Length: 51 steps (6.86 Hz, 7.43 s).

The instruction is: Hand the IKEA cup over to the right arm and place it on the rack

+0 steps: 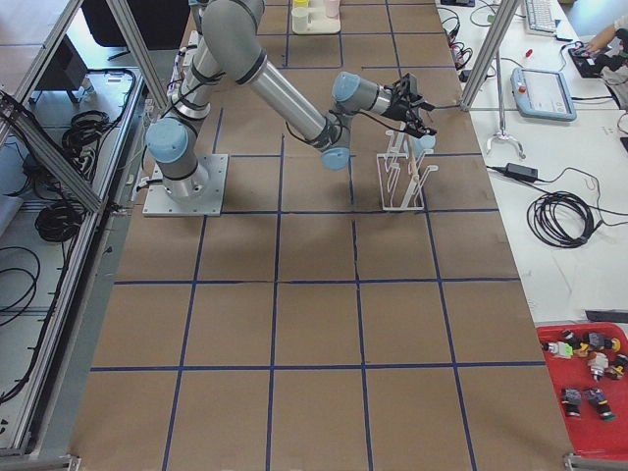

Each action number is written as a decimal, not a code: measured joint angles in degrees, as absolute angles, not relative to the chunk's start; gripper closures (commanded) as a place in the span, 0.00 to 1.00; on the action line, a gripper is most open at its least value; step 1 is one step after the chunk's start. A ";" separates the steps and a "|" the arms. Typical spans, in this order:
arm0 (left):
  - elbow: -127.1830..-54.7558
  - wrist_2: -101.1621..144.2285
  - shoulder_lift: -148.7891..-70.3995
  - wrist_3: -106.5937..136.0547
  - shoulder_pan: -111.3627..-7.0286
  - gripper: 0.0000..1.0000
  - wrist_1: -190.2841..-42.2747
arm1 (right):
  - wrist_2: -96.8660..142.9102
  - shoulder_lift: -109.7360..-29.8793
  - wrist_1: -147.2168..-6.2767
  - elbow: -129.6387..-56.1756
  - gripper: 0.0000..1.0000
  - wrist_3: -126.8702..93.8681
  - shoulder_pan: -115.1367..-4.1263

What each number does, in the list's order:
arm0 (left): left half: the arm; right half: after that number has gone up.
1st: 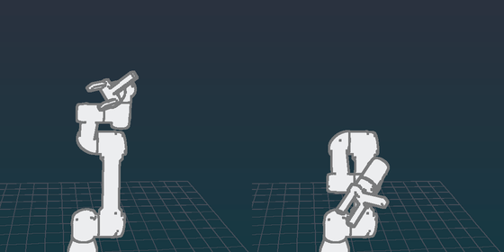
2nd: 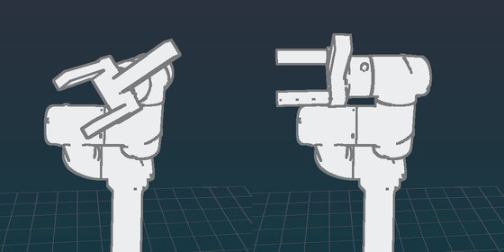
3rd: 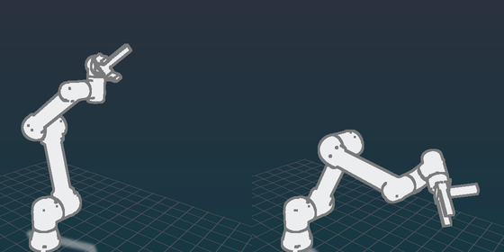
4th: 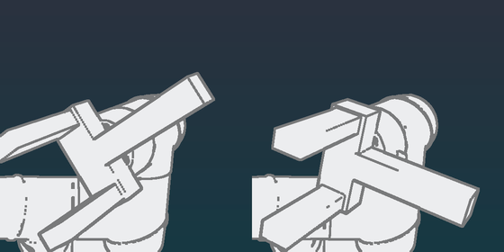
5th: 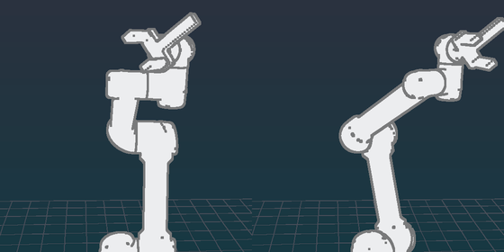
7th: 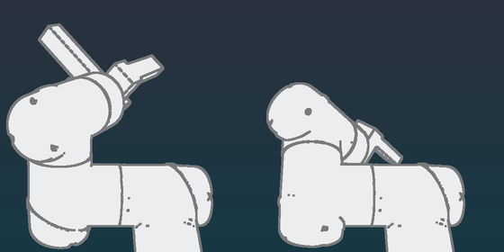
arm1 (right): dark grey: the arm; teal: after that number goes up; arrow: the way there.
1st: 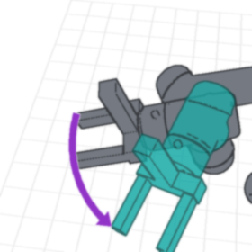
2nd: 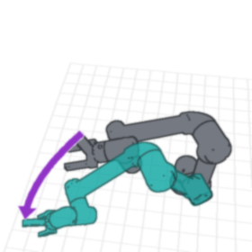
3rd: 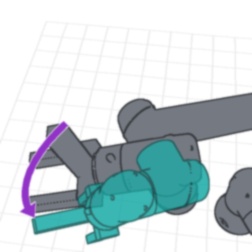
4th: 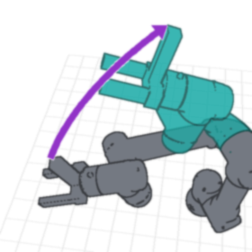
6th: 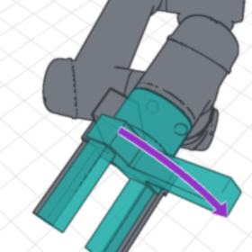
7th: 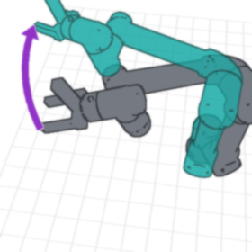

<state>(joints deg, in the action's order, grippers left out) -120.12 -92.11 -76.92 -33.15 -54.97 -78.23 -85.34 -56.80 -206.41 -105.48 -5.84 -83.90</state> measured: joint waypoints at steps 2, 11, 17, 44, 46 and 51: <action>-125.54 -91.70 -79.53 -33.00 -54.94 0.01 -69.18 | -85.26 -57.10 -206.47 -105.32 0.00 -6.25 -84.03; -131.08 -92.26 -88.05 -33.23 -55.28 1.00 -56.76 | -83.12 -74.99 -203.64 -112.86 0.00 -11.74 -92.57; -122.19 -91.24 -87.16 -33.47 -56.74 1.00 -62.34 | -72.11 -83.22 -205.05 -124.94 0.00 -48.84 -93.65; -127.65 -44.10 -93.05 -20.06 -90.35 1.00 9.03 | -61.99 -87.25 -193.05 -127.43 0.00 -88.50 -97.34; -127.63 -44.12 -92.98 -20.04 -90.35 1.00 9.05 | -62.41 -84.36 -192.25 -124.83 0.00 -88.60 -100.29; -127.62 -44.12 -92.72 -20.04 -90.35 1.00 9.05 | -62.67 -81.28 -187.75 -118.50 0.00 -88.88 -101.86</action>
